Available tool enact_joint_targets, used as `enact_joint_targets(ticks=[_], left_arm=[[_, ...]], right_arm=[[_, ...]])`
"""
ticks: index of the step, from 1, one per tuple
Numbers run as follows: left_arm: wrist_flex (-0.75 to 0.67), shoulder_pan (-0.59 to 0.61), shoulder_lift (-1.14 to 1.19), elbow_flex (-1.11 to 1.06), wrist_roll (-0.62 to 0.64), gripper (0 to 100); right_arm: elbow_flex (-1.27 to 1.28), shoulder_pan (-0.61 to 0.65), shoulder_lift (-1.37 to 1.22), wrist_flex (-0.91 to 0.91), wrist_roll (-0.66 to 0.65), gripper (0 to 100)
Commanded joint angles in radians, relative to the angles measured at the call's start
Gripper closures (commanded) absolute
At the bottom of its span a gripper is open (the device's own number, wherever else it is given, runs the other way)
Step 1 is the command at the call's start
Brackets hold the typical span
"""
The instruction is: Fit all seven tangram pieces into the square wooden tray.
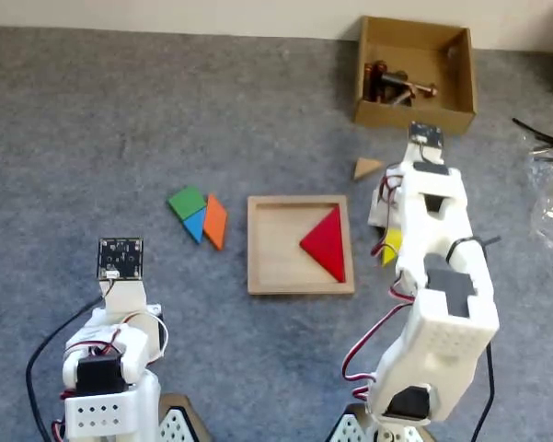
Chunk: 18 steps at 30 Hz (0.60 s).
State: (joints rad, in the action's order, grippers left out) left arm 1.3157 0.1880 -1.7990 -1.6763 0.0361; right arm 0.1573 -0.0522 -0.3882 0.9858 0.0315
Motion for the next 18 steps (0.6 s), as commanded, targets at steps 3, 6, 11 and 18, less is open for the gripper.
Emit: enact_joint_targets(ticks=[3,6,11,18], left_arm=[[0.008,0.008,0.007,-0.021,0.002,100],[0.008,0.008,0.007,-0.021,0.002,100],[0.008,0.008,0.007,-0.021,0.002,100],[0.008,0.008,0.007,-0.021,0.002,100]], right_arm=[[-0.033,0.005,-0.004,0.045,-0.012,71.6],[-0.033,0.004,-0.004,0.053,-0.046,71.6],[-0.033,0.007,-0.004,0.088,-0.150,71.7],[-0.028,0.004,-0.004,0.088,-0.239,75.6]])
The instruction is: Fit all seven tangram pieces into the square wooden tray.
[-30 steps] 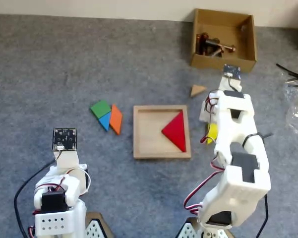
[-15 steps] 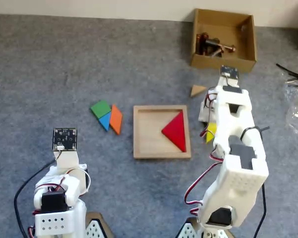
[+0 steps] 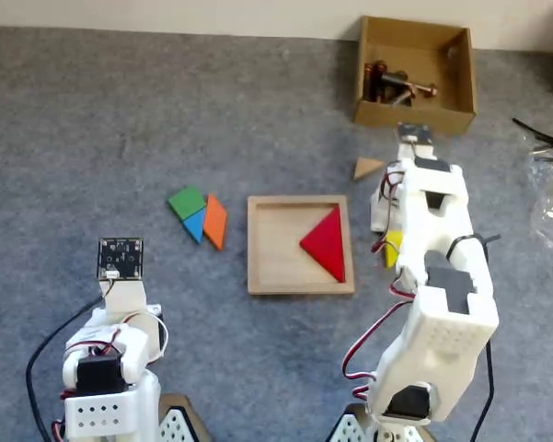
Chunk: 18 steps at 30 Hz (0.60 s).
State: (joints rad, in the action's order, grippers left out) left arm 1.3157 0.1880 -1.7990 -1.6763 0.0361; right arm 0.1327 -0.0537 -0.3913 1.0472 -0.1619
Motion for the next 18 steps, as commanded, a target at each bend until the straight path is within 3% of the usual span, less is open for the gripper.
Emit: enact_joint_targets(ticks=[1,8,18], left_arm=[[0.008,0.008,0.007,-0.021,0.002,100],[0.008,0.008,0.007,-0.021,0.002,100],[0.008,0.008,0.007,-0.021,0.002,100]], right_arm=[[-0.004,0.005,-0.001,0.027,-0.060,77.0],[-0.007,0.008,0.001,0.030,-0.091,80.0],[-0.045,0.013,0.079,0.166,-0.092,80.0]])
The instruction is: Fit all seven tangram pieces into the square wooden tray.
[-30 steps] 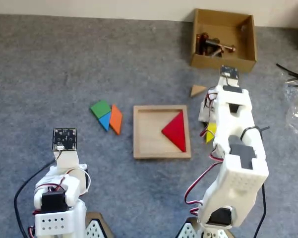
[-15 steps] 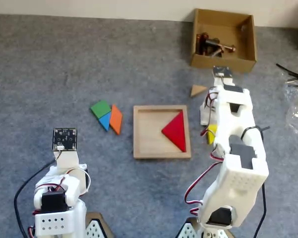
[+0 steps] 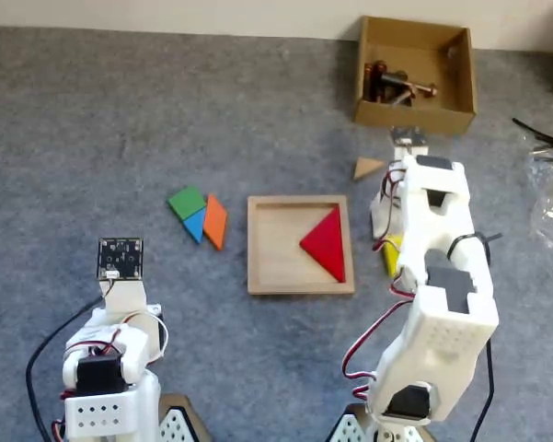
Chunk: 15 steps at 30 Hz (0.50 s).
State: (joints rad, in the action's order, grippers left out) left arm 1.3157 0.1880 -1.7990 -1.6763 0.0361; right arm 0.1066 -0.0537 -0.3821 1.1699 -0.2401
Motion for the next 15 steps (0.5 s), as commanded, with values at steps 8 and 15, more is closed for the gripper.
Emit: enact_joint_targets(ticks=[8,15], left_arm=[[0.008,0.008,0.007,-0.021,0.002,100],[0.008,0.008,0.007,-0.021,0.002,100]], right_arm=[[-0.019,0.038,0.208,0.045,-0.014,80.0],[-0.018,0.120,0.275,0.093,-0.014,80.0]])
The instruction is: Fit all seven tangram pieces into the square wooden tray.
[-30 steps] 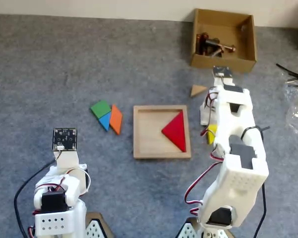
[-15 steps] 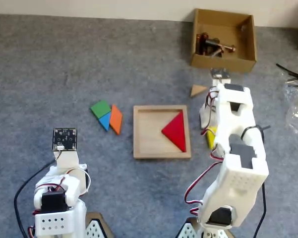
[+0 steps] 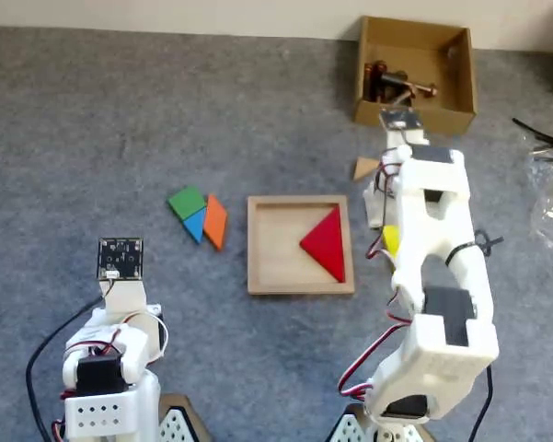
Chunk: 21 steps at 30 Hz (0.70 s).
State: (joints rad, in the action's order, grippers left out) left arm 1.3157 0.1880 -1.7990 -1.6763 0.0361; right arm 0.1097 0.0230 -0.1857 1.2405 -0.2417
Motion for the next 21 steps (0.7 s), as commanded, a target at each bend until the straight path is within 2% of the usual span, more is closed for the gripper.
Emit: enact_joint_targets(ticks=[1,5,9,15,21], left_arm=[[0.008,0.008,0.007,-0.021,0.002,100],[0.008,0.008,0.007,-0.021,0.002,100],[0.008,0.008,0.007,-0.021,0.002,100],[0.008,0.008,0.007,-0.021,0.002,100],[0.008,0.008,0.007,-0.021,0.002,100]], right_arm=[[-0.021,0.050,0.079,0.021,-0.012,80.0],[-0.021,0.050,0.064,0.021,-0.020,79.6],[-0.021,0.050,0.059,0.024,-0.149,79.6],[-0.018,0.018,0.058,0.025,-0.253,79.5],[0.002,-0.027,0.058,0.018,-0.267,79.5]])
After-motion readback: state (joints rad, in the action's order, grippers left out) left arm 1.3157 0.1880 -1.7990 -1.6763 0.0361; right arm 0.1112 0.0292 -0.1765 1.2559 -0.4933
